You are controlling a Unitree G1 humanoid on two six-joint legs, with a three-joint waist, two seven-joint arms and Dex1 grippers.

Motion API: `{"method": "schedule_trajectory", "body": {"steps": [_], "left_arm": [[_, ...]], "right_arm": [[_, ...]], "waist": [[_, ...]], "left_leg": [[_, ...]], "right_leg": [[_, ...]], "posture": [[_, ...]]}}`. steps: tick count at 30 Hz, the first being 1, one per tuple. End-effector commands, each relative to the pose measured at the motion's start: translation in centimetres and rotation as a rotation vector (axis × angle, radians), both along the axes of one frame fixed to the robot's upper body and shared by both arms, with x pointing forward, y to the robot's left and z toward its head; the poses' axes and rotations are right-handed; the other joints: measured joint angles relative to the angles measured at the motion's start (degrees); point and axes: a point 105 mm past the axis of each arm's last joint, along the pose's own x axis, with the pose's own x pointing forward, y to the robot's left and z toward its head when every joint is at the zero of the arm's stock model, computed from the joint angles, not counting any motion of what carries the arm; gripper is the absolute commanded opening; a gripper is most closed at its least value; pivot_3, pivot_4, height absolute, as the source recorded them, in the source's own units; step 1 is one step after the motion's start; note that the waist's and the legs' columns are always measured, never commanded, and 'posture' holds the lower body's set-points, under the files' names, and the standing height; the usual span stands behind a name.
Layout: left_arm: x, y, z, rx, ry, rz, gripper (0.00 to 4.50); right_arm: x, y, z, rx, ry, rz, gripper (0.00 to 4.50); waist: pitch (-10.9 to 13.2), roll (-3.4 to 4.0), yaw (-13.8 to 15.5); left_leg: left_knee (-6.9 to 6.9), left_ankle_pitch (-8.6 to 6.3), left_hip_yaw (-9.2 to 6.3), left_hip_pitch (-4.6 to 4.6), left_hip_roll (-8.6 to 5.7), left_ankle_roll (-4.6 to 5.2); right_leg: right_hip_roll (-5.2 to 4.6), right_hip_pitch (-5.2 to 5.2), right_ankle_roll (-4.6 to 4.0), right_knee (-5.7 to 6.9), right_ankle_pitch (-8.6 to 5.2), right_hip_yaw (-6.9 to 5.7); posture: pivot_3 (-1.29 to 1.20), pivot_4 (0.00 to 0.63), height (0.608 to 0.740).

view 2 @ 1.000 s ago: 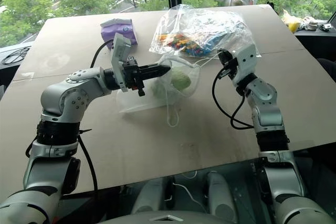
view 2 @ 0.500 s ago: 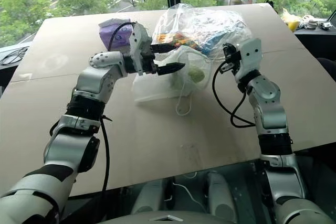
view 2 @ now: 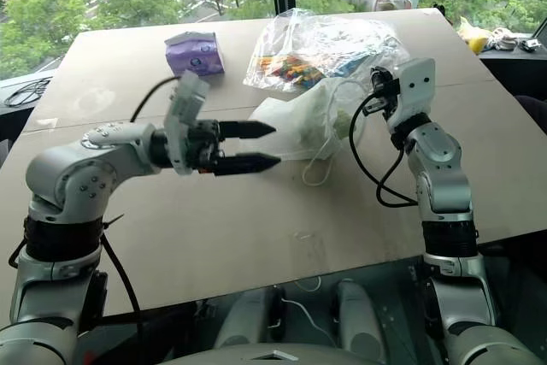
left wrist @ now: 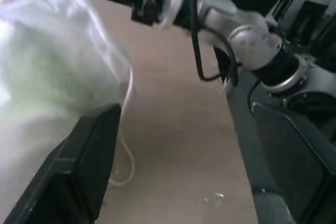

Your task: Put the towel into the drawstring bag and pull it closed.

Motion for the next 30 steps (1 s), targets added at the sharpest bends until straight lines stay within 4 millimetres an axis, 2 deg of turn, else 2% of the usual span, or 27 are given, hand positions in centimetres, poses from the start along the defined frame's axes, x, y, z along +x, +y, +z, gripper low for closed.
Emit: {"method": "schedule_trajectory", "body": {"steps": [1,4,9,13,19,22,29,30], "left_arm": [[0.7,-1.0,-3.0,0.089,-0.052,0.087,4.11],[0.8,-2.0,-5.6,0.102,-0.047,0.135,4.11],[2.8,-3.8,-8.6,0.034,-0.066,0.296,4.11],[4.8,-4.4,-8.5,-0.071,-0.064,0.434,4.11],[6.9,-5.4,-8.4,-0.124,-0.078,0.491,4.11],[7.3,-5.8,-8.7,-0.099,-0.087,0.468,3.29],[5.5,-5.7,-10.0,-0.025,-0.100,0.350,0.06],[5.3,-5.5,-10.1,-0.004,-0.115,0.341,0.06]], "right_arm": [[-0.4,-0.1,1.9,0.009,-0.065,0.002,0.00],[-0.6,-0.3,1.8,0.007,-0.063,-0.002,0.00],[-0.7,-0.4,1.6,0.011,-0.059,-0.009,0.00],[-0.9,-0.1,1.3,0.015,-0.051,-0.005,0.00],[-1.0,-0.1,1.0,0.020,-0.044,-0.008,0.00],[-0.9,0.0,1.1,0.019,-0.046,-0.009,0.00],[-1.0,-0.4,1.4,0.020,-0.059,-0.027,0.00],[-0.9,-0.4,1.5,0.019,-0.062,-0.029,0.00]], "waist": [[0.0,0.01,0.0],[0.0,0.01,0.0],[0.0,0.01,0.1],[0.0,0.04,0.2],[0.0,0.05,0.1],[0.0,0.05,0.1],[0.0,0.06,0.0],[0.0,0.06,0.0]], "left_leg": [[0.00,0.00,-0.01,-0.03,0.00,0.00],[-0.04,0.00,0.02,-0.06,0.02,0.00],[-0.05,-0.01,0.03,-0.05,0.03,0.01],[-0.02,-0.01,0.04,-0.04,0.04,0.01],[-0.02,0.00,0.03,-0.02,-0.13,0.02],[-0.02,0.00,0.01,-0.03,-0.17,0.02],[-0.05,-0.01,0.01,-0.03,-0.17,0.02],[-0.05,-0.01,0.01,-0.03,-0.17,0.02]], "right_leg": [[0.02,-0.03,0.00,0.00,0.00,0.00],[0.08,-0.08,0.00,-0.02,0.00,0.03],[0.10,-0.09,0.00,-0.02,0.00,0.02],[0.08,-0.07,-0.01,0.00,0.00,0.04],[0.12,-0.08,-0.01,0.04,0.01,0.04],[0.11,-0.08,0.00,0.04,0.01,0.03],[0.10,-0.08,0.01,0.02,0.00,0.04],[0.10,-0.08,0.01,0.02,0.00,0.04]], "posture": [[0.00,0.150,0.740],[0.00,0.150,0.740],[0.00,0.150,0.740],[0.00,0.150,0.740],[0.00,0.150,0.740],[0.00,0.150,0.740],[0.00,0.150,0.740],[0.00,0.150,0.740]]}}
